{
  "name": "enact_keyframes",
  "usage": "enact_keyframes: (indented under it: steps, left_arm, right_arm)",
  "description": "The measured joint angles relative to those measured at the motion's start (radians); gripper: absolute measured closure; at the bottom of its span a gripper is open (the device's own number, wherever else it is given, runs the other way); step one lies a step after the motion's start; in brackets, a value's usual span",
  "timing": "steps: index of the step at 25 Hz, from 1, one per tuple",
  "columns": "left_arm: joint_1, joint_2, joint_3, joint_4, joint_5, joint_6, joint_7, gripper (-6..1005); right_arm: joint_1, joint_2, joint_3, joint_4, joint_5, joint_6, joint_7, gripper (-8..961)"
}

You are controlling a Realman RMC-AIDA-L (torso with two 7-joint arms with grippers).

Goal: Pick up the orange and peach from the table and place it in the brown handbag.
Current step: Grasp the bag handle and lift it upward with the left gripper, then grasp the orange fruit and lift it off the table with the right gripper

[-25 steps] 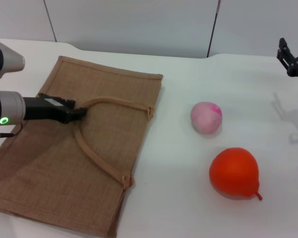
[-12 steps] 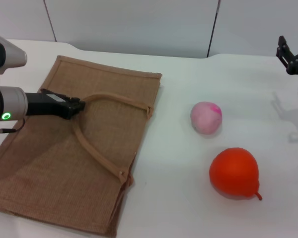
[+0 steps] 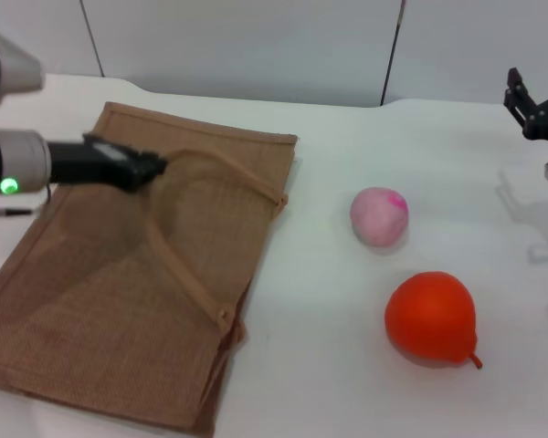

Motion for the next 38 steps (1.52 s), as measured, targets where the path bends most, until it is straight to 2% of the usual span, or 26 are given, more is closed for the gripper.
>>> enact_keyframes:
  steps: [6, 10, 16, 24, 26, 29, 30, 31, 34, 38]
  left_arm:
    - [0.027, -0.002, -0.001, 0.253, -0.112, -0.256, -0.055, 886]
    - [0.041, -0.003, 0.001, 0.434, -0.127, -0.365, -0.137, 888]
    - [0.043, -0.001, 0.001, 0.665, -0.137, -0.480, -0.241, 890]
    - [0.047, 0.004, 0.000, 0.881, -0.138, -0.563, -0.323, 891]
    - [0.048, 0.005, 0.000, 0.962, -0.139, -0.585, -0.352, 891]
    - [0.048, 0.006, 0.000, 1.002, -0.142, -0.596, -0.362, 892]
    - [0.048, 0.006, -0.001, 1.017, -0.149, -0.603, -0.364, 892]
    - [0.048, 0.006, -0.004, 1.027, -0.159, -0.610, -0.365, 892]
    - [0.050, 0.006, -0.010, 1.036, -0.199, -0.622, -0.367, 892]
    - [0.051, 0.007, -0.009, 1.045, -0.215, -0.625, -0.371, 893]
  right_arm:
    - [-0.011, 0.001, -0.023, -0.023, -0.002, 0.000, -0.003, 190]
    - [-0.029, 0.001, -0.043, -0.057, -0.002, 0.000, -0.003, 191]
    - [-0.062, 0.002, -0.055, -0.104, -0.002, 0.033, -0.063, 197]
    - [-0.149, -0.004, -0.048, -0.266, 0.000, 0.141, -0.202, 198]
    - [-0.178, -0.005, -0.029, -0.337, 0.006, 0.208, -0.285, 198]
    - [-0.247, -0.016, 0.044, -0.529, 0.011, 0.368, -0.418, 198]
    - [-0.294, -0.020, 0.115, -0.660, 0.011, 0.513, -0.500, 199]
    - [-0.294, -0.020, 0.115, -0.660, 0.011, 0.513, -0.500, 199]
    - [-0.351, -0.014, 0.257, -0.836, 0.007, 0.767, -0.600, 199]
    - [-0.377, -0.010, 0.370, -0.979, 0.001, 1.034, -0.632, 199]
